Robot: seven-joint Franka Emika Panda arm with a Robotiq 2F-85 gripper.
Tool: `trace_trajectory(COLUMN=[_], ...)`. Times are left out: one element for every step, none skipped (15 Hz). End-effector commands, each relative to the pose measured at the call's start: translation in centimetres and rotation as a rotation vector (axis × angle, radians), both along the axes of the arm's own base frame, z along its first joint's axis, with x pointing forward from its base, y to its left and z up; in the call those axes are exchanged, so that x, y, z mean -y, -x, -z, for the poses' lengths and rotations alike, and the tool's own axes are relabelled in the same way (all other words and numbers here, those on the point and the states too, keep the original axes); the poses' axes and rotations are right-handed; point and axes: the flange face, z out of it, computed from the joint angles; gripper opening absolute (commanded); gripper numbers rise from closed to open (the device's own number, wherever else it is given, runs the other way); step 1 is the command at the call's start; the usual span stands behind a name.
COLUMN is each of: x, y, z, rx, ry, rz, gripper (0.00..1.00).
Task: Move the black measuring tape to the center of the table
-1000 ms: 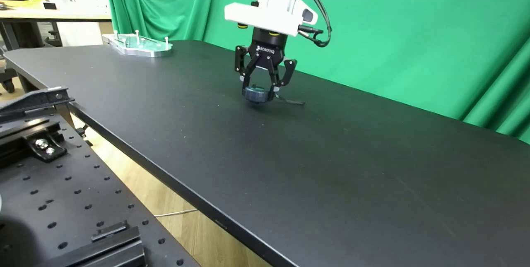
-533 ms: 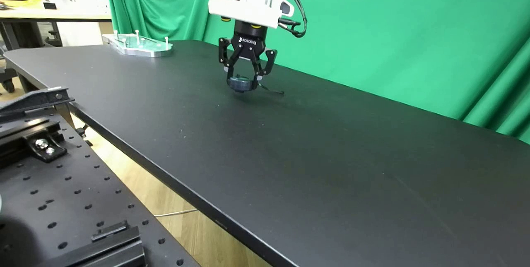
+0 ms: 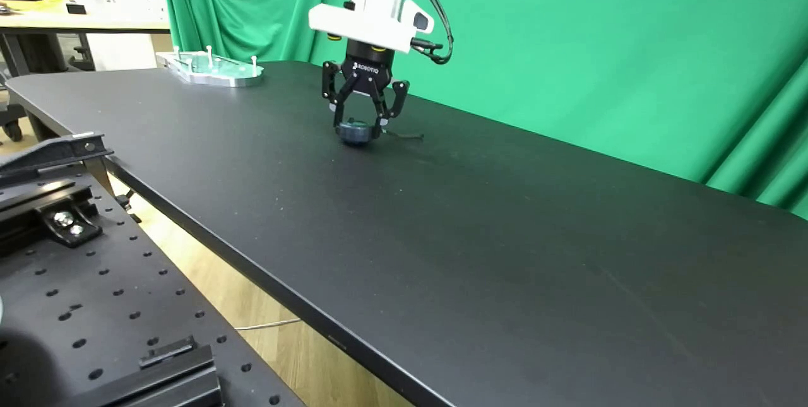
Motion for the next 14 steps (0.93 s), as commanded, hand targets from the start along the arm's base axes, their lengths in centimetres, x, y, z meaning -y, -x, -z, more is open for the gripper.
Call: trace_trajectory(x=[-2.4,-2.7,-3.1,-3.3,-3.6,-3.9,-4.1,-4.2,-4.3,-4.4,-4.4,-4.5,-4.5,-4.4], y=[-1.0,-1.3,-1.4,-1.5,-1.5,-1.6,-1.7,-1.8,-1.8,-1.8,-1.9,-2.0,-2.1,-2.1], z=[1.4,1.4,1.6,1.5,1.3,1.1,0.7,0.4,0.0,-0.3,-0.6,-0.8,-1.0,-1.1], rx=[0.007,0.011,0.014,0.020,0.028,0.036,0.045,0.057,0.075,0.087,0.104,0.115,0.128,0.135], ry=[-0.016,-0.013,-0.020,-0.018,-0.022,-0.025,-0.026,-0.026,-0.022,-0.019,-0.015,-0.013,-0.009,0.005], rz=[0.012,0.012,0.013,0.012,0.013,0.015,0.016,0.016,0.014,0.014,0.015,0.017,0.027,0.037], gripper=[1.00,1.00,1.00,1.00,1.00,1.00,1.00,1.00,1.00,1.00,1.00,1.00,1.00,1.00])
